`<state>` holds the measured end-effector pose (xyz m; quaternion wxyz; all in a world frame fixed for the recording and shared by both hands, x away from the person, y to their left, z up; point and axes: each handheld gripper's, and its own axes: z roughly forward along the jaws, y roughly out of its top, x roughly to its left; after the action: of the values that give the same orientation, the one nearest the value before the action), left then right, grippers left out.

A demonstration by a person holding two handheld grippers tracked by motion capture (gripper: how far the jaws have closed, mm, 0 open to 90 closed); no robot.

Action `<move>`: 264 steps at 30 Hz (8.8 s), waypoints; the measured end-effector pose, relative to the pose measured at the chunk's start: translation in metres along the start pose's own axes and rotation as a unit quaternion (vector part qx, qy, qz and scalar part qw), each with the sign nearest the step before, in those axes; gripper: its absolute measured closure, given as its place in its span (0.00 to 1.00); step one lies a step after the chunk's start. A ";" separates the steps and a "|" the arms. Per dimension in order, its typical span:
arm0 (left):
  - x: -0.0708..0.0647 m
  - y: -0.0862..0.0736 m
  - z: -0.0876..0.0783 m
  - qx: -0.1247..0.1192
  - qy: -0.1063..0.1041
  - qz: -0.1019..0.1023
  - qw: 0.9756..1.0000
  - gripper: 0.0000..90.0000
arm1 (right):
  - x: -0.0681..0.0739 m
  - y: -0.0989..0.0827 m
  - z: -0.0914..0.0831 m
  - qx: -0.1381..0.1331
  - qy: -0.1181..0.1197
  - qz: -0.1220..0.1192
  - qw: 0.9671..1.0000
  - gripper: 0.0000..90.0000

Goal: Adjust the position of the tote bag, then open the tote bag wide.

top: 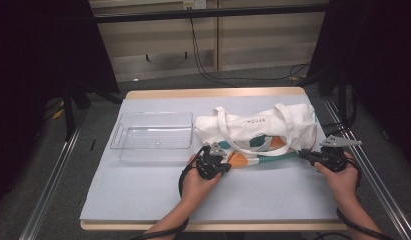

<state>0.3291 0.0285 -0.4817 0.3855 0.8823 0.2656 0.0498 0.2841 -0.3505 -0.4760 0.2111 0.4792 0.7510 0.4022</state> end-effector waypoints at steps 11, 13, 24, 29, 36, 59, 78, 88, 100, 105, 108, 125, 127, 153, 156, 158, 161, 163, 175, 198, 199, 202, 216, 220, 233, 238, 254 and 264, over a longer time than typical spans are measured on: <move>0.012 0.001 -0.001 -0.013 0.008 -0.020 1.000 1.00 | 0.006 -0.003 -0.004 0.001 0.012 0.000 1.000 0.98; 0.014 0.001 -0.002 -0.014 0.006 -0.029 0.999 1.00 | 0.007 -0.003 -0.005 0.002 0.014 -0.001 1.000 0.98; 0.014 0.003 -0.010 -0.033 -0.022 -0.044 0.998 0.89 | 0.006 -0.005 -0.006 -0.010 0.014 0.009 1.000 0.92; 0.012 0.003 -0.013 -0.040 -0.035 -0.052 0.997 0.76 | 0.006 -0.002 -0.011 -0.016 0.013 0.008 1.000 0.80; 0.011 0.005 -0.019 -0.040 -0.043 -0.051 0.997 0.60 | 0.011 0.001 -0.017 -0.006 0.009 -0.002 1.000 0.64; 0.016 0.015 -0.036 -0.062 -0.033 -0.065 0.995 0.31 | 0.022 0.004 -0.026 -0.001 0.015 0.005 1.000 0.30; 0.016 0.017 -0.034 -0.050 -0.042 -0.070 0.995 0.28 | 0.031 0.018 -0.034 -0.012 0.013 -0.009 1.000 0.27; 0.013 0.013 -0.029 -0.035 -0.042 -0.065 0.996 0.27 | 0.031 0.040 -0.032 -0.024 0.017 -0.009 1.000 0.32; 0.011 0.011 -0.025 -0.038 -0.040 -0.056 0.997 0.23 | 0.022 0.077 -0.031 -0.034 0.015 -0.007 0.999 0.38; 0.011 0.011 -0.024 -0.033 -0.043 -0.053 0.997 0.23 | 0.018 0.092 -0.026 -0.037 0.014 -0.003 0.999 0.41; 0.011 0.010 -0.022 -0.039 -0.044 -0.057 0.997 0.23 | 0.017 0.101 -0.021 -0.035 0.010 0.007 0.999 0.43; 0.006 0.015 -0.020 -0.047 -0.047 -0.041 0.997 0.27 | 0.031 0.122 -0.004 -0.045 0.009 -0.027 0.999 0.87; 0.005 0.017 -0.019 -0.045 -0.051 -0.040 0.997 0.28 | 0.031 0.123 -0.007 -0.056 0.013 -0.027 0.998 0.90; -0.003 0.031 -0.009 -0.056 -0.045 -0.027 0.997 0.34 | 0.045 0.075 -0.023 -0.072 0.060 -0.026 0.995 0.92; -0.002 0.031 -0.008 -0.059 -0.043 -0.029 0.997 0.34 | 0.045 0.070 -0.020 -0.065 0.061 -0.023 0.996 0.92; -0.002 0.031 -0.007 -0.061 -0.045 -0.033 0.997 0.34 | 0.044 0.067 -0.016 -0.059 0.063 -0.023 0.996 0.92; -0.002 0.032 -0.007 -0.059 -0.045 -0.031 0.997 0.34 | 0.044 0.063 -0.011 -0.051 0.063 -0.020 0.997 0.92; -0.002 0.033 -0.007 -0.057 -0.046 -0.029 0.997 0.34 | 0.043 0.061 -0.007 -0.046 0.061 -0.018 0.997 0.92; -0.002 0.032 -0.006 -0.056 -0.049 -0.032 0.997 0.35 | 0.038 0.056 0.009 -0.035 0.061 -0.016 0.997 0.92; 0.014 0.048 -0.024 -0.078 -0.037 -0.081 0.993 0.30 | 0.040 0.055 0.008 -0.035 0.057 -0.020 0.998 0.92; 0.015 0.048 -0.025 -0.076 -0.034 -0.080 0.993 0.30 | 0.040 0.055 0.008 -0.035 0.056 -0.018 0.998 0.92; 0.019 0.051 -0.023 -0.073 -0.043 -0.091 0.992 0.35 | 0.040 0.054 0.008 -0.036 0.057 -0.021 0.998 0.92; 0.021 0.049 -0.017 -0.042 -0.048 -0.101 0.993 1.00 | 0.040 0.055 0.007 -0.035 0.055 -0.018 0.998 0.92; 0.024 0.052 -0.023 -0.069 -0.038 -0.122 0.989 0.90 | 0.040 0.056 0.007 -0.033 0.055 -0.021 0.998 0.92; 0.028 0.066 -0.030 -0.107 0.016 -0.094 0.990 0.36 | 0.040 0.056 0.007 -0.032 0.055 -0.019 0.998 0.92; 0.028 0.072 -0.019 -0.098 0.005 -0.082 0.992 0.35 | 0.040 0.056 0.008 -0.030 0.057 -0.020 0.998 0.92; 0.027 0.072 -0.008 -0.085 0.010 -0.061 0.994 0.94 | 0.038 0.058 0.008 -0.030 0.064 -0.008 0.997 0.84; 0.024 0.071 -0.008 -0.081 0.018 -0.044 0.996 0.94 | 0.038 0.075 -0.004 -0.040 0.043 -0.013 0.998 0.61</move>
<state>0.3777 0.0066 -0.4286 0.4523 0.8348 0.3061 0.0695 0.3051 -0.3021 -0.4106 0.2025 0.4425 0.7493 0.4491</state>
